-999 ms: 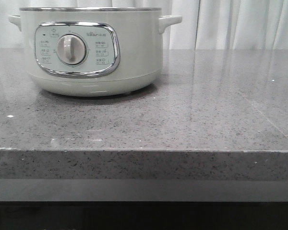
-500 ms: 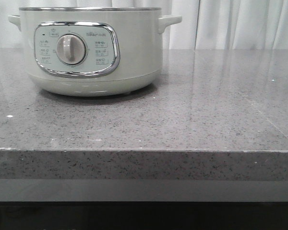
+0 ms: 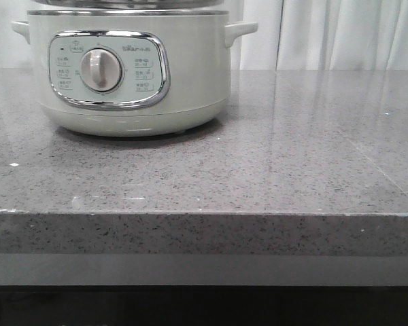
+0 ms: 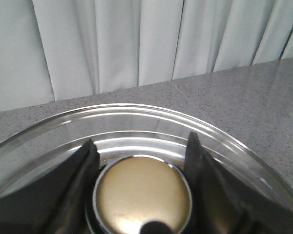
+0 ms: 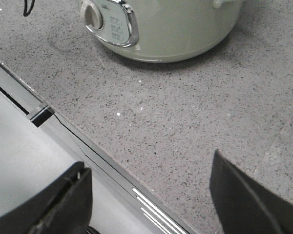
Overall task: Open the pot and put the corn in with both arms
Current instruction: 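Lower the glass lid back onto the pot with the left gripper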
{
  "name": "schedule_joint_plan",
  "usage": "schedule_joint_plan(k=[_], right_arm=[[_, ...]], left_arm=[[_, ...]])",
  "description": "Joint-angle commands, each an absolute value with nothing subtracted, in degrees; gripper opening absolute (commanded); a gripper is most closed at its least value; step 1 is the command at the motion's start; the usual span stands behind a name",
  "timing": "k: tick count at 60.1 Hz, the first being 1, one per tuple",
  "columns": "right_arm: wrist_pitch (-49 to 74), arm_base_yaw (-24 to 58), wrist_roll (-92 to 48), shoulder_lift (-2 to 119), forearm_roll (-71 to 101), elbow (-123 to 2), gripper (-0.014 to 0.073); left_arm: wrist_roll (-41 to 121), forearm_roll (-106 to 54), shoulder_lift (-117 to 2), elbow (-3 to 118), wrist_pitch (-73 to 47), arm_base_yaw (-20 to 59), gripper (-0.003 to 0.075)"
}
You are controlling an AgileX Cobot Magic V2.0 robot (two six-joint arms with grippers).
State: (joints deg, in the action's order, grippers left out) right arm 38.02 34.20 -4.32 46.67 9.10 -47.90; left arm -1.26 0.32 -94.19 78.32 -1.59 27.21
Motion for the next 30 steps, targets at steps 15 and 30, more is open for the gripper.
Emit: schedule_joint_plan(k=[15, 30], right_arm=[[34.40, 34.09, -4.99, 46.63, 9.36, -49.22, 0.0529], [34.40, 34.09, -4.99, 46.63, 9.36, -49.22, 0.0529]], left_arm=[[-1.64, 2.44, -92.29, 81.33, 5.54, 27.26, 0.0259], [-1.64, 1.47, -92.39, 81.33, 4.11, 27.26, 0.0259]])
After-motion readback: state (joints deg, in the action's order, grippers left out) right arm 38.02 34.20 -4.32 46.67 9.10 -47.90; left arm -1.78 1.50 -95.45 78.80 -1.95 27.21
